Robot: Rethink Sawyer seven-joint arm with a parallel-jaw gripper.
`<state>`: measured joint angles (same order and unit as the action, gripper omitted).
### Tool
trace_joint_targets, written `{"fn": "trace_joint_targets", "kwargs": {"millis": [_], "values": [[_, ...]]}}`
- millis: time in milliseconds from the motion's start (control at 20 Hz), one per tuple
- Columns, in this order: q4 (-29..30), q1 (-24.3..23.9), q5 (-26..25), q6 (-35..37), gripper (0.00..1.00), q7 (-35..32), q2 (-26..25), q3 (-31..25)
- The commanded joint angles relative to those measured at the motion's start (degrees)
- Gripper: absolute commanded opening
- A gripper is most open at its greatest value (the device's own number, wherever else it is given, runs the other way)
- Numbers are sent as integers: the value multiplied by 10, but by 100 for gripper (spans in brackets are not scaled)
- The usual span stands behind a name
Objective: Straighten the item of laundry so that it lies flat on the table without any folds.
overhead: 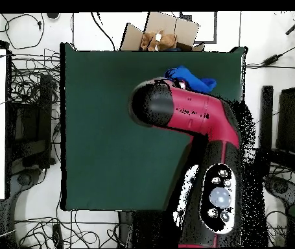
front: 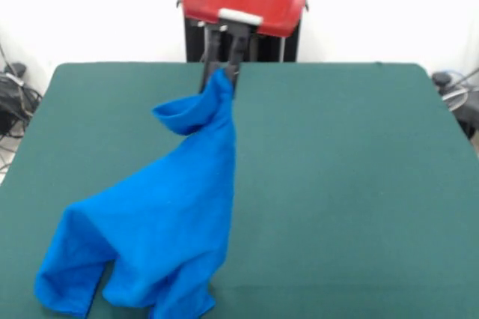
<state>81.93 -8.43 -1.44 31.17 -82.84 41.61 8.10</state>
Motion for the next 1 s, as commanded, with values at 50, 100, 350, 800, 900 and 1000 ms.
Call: {"fn": "trace_joint_targets", "kwargs": {"millis": [50, 100, 350, 800, 900, 1000], "values": [[190, 4, 21, -58, 0, -164, 62, 8], [206, -6, 23, -70, 0, -158, 70, -3], [252, -37, 29, -99, 0, -135, 93, -28], [317, -84, 36, -105, 0, -96, 141, -61], [338, -102, 31, -125, 0, -89, 149, -75], [353, -112, 23, -135, 0, -82, 158, -81]]}}
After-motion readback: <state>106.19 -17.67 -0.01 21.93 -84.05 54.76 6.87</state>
